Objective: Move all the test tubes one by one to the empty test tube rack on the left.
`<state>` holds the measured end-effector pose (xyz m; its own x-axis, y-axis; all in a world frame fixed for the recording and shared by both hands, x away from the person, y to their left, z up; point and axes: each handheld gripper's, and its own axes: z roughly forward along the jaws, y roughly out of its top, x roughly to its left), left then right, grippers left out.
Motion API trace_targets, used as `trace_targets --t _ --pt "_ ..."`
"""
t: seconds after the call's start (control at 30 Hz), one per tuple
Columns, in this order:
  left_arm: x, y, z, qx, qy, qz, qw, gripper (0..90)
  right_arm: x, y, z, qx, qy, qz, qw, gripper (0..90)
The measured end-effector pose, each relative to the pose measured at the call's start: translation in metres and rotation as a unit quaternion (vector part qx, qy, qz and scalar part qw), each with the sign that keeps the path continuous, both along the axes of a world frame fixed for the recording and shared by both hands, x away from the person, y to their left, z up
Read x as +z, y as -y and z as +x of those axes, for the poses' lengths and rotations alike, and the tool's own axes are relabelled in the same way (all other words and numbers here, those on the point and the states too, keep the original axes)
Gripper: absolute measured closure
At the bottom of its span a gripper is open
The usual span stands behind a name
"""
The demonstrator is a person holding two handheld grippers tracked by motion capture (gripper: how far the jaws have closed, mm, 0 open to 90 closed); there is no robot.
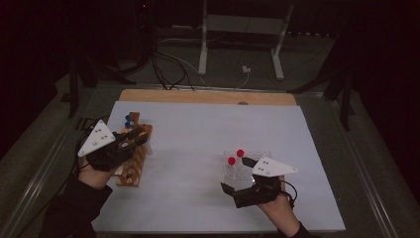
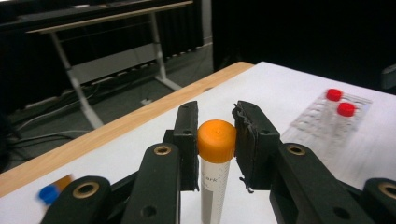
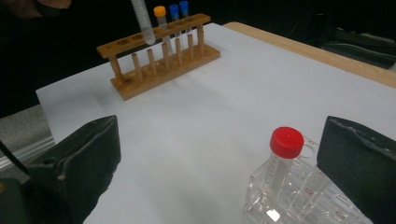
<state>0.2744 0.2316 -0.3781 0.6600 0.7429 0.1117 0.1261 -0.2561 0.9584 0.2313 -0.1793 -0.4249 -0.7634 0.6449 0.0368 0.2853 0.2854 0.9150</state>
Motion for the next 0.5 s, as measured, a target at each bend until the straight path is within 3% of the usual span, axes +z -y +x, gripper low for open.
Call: trace_targets --t 0.23,0.5 --pt "0.003 -0.024 0.002 0.046 0.01 0.0 0.9989 72.4 0.0 0.0 0.0 0.0 0.0 -0.003 1.0 0.0" --pt "-0.005 -0.04 0.011 0.099 0.014 0.009 0.995 72.4 -0.001 0.001 0.001 0.0 -0.001 -0.003 1.0 0.0"
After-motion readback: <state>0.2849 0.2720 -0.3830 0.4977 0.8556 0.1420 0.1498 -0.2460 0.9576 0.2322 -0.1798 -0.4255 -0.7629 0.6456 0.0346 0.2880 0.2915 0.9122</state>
